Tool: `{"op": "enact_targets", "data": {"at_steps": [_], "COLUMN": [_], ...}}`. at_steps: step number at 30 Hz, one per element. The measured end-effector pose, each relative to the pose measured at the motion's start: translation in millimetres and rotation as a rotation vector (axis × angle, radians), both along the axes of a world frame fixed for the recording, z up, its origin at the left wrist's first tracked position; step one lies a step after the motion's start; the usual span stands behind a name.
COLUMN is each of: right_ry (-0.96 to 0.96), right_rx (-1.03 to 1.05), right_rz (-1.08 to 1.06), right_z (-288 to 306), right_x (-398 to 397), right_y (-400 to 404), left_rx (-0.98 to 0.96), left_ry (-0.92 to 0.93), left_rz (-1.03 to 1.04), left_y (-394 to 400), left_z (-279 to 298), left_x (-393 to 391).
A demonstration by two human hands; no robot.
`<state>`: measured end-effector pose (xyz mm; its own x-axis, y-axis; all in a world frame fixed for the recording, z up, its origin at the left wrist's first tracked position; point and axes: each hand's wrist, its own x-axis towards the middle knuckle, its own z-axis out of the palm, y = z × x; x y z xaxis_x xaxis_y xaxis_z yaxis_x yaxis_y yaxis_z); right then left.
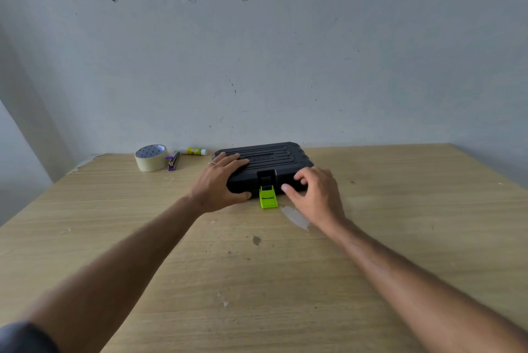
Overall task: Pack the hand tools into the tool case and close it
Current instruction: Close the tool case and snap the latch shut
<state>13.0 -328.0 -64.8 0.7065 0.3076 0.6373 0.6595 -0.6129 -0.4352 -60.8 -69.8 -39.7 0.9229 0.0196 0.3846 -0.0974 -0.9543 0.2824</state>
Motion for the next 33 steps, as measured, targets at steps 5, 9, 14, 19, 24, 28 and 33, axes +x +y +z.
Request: {"op": "enact_targets", "data": {"at_steps": [5, 9, 14, 19, 24, 28, 33], "right_ry": [0.216, 0.229, 0.176, 0.129, 0.119, 0.108, 0.137], "right_rx": [-0.292, -0.308, -0.234, -0.141, -0.103, -0.095, -0.090], "right_rz": [-0.065, -0.089, -0.081, -0.019, 0.008, 0.039, 0.152], "right_z": [2, -3, 0, 12, 16, 17, 20], "right_x": [-26, -35, -41, -44, -39, -32, -18], "right_y": [30, 44, 45, 42, 39, 40, 37], "left_rx": [0.006, -0.012, 0.000, 0.026, 0.039, 0.034, 0.062], "left_ry": [0.013, 0.009, 0.025, 0.063, 0.086, 0.085, 0.130], "left_rz": [0.044, 0.046, 0.034, 0.029, 0.043, 0.034, 0.011], "left_y": [0, 0, 1, 3, 1, 1, -2], "left_z": [-6, -6, -5, -1, 1, 3, 15], "left_x": [1, 0, 1, 3, 4, 3, 3]}}
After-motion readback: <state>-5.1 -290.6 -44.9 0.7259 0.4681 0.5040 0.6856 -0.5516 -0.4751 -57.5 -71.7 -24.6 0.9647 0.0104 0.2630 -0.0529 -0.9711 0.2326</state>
